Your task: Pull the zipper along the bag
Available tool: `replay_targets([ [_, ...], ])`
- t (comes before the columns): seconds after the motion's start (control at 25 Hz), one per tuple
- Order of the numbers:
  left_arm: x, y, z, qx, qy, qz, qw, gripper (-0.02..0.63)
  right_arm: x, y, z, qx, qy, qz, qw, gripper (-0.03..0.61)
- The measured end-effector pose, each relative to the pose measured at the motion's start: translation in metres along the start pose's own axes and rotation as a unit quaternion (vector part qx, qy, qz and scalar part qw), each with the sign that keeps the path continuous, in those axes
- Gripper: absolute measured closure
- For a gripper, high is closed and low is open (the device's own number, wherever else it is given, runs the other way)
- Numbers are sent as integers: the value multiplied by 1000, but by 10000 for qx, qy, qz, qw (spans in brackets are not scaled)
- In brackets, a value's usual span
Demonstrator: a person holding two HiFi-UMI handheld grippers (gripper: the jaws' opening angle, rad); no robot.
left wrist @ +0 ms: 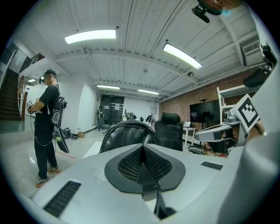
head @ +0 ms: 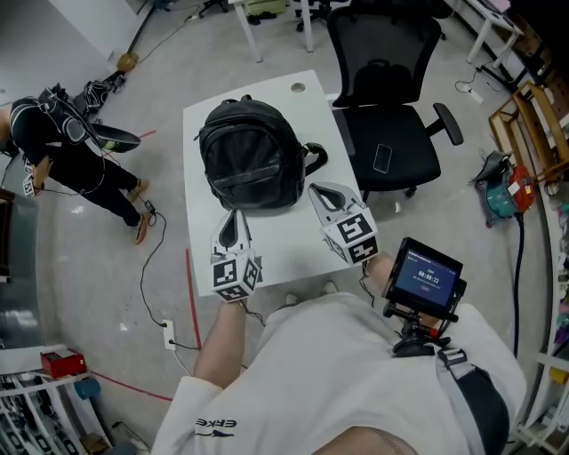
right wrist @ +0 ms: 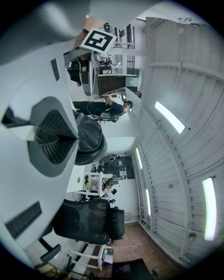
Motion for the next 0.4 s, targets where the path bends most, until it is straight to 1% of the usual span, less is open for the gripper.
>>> replay_targets([
  [0.4, -4, 3, -6, 24, 50, -13, 10000, 611, 2, 5, -6, -54, 57, 6, 10000, 575],
])
Point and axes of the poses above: the fingertips, and each gripper's own axes: x forward along the fingers, z to its right, y out of its top, the point moved 5 cm from there along -x, backward along the fingers, and after that the axes turned 8 degrees about y, right-handed, at the moved point
